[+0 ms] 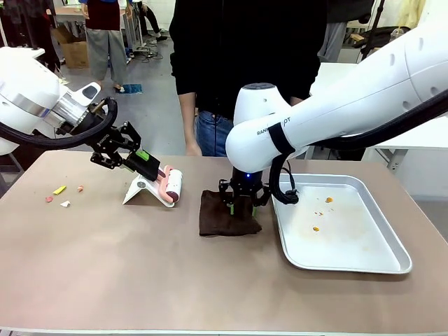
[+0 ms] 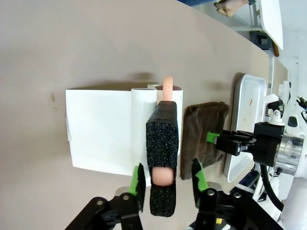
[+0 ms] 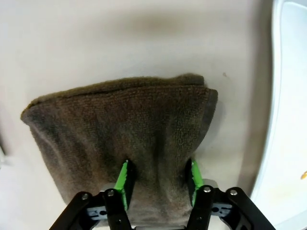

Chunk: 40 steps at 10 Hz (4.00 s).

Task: Clean the surface of the table.
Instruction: Hold the Lint Roller with your left hand and the towel with your right hand.

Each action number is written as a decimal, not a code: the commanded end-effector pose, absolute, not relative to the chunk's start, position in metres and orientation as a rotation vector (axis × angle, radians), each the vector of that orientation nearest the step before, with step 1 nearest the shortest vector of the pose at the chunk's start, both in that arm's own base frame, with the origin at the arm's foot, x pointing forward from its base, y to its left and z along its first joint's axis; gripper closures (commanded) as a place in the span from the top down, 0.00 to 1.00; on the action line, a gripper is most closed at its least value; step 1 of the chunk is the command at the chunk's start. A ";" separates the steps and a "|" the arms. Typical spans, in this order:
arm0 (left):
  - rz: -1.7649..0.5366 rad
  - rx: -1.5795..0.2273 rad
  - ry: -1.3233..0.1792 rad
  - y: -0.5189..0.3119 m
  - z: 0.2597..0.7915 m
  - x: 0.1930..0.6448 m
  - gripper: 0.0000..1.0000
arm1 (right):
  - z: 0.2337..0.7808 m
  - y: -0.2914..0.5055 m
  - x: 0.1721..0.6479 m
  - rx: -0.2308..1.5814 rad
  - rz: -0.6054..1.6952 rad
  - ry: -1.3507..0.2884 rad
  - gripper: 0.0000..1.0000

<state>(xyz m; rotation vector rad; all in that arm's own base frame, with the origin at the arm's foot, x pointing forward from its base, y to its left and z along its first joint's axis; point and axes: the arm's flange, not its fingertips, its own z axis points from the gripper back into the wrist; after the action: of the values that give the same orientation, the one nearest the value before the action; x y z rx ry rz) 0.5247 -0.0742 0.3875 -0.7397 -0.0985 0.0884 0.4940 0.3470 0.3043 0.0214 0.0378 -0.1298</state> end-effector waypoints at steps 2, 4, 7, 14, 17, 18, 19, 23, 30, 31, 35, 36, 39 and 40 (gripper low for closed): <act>0.089 -0.748 -0.119 -0.074 0.388 0.529 0.01 | 0.293 0.339 0.487 0.080 -0.109 0.066 0.00; 0.088 -0.747 -0.123 -0.074 0.389 0.529 0.00 | 0.292 0.339 0.487 0.092 -0.103 0.068 0.00; 0.088 -0.746 -0.129 -0.074 0.391 0.528 0.00 | 0.292 0.339 0.487 0.104 -0.098 0.073 0.00; 0.068 -0.760 -0.174 -0.076 0.407 0.522 0.00 | 0.310 0.322 0.484 0.197 -0.124 0.038 0.00; 0.028 -0.835 -0.261 -0.068 0.441 0.505 0.00 | 0.355 0.281 0.471 0.461 -0.104 0.012 0.00; 0.014 -0.865 -0.296 -0.061 0.454 0.493 0.00 | 0.367 0.262 0.467 0.569 -0.107 -0.006 0.00; 0.002 -0.898 -0.303 -0.054 0.465 0.479 0.00 | 0.378 0.242 0.461 0.691 -0.096 -0.031 0.00; -0.054 -1.093 -0.310 0.020 0.496 0.409 0.15 | 0.401 0.138 0.410 1.115 0.071 -0.184 0.00; -0.059 -1.160 -0.192 0.179 0.472 0.370 0.15 | 0.407 -0.045 0.357 1.451 -0.067 -0.240 0.00; -0.003 -1.146 -0.208 0.194 0.467 0.363 0.15 | 0.402 -0.070 0.353 1.465 -0.127 -0.206 0.00; 0.151 -1.305 -0.340 0.220 0.444 0.348 0.15 | 0.369 -0.116 0.326 1.575 -0.205 -0.280 0.00; 0.193 -1.328 -0.327 0.221 0.442 0.354 0.15 | 0.369 -0.113 0.327 1.555 -0.230 -0.277 0.00; 0.121 -1.250 -0.317 0.230 0.444 0.342 0.15 | 0.368 -0.115 0.330 1.535 -0.234 -0.258 0.00; 0.121 -1.250 -0.317 0.230 0.444 0.342 0.15 | 0.368 -0.115 0.330 1.535 -0.234 -0.258 0.00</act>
<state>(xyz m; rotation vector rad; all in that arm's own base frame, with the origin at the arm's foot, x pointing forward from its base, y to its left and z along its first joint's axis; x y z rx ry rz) 0.3451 0.2284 0.4412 -1.2628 -0.3106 0.1390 0.3300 -0.1167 0.3649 1.5391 -0.2532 -0.2431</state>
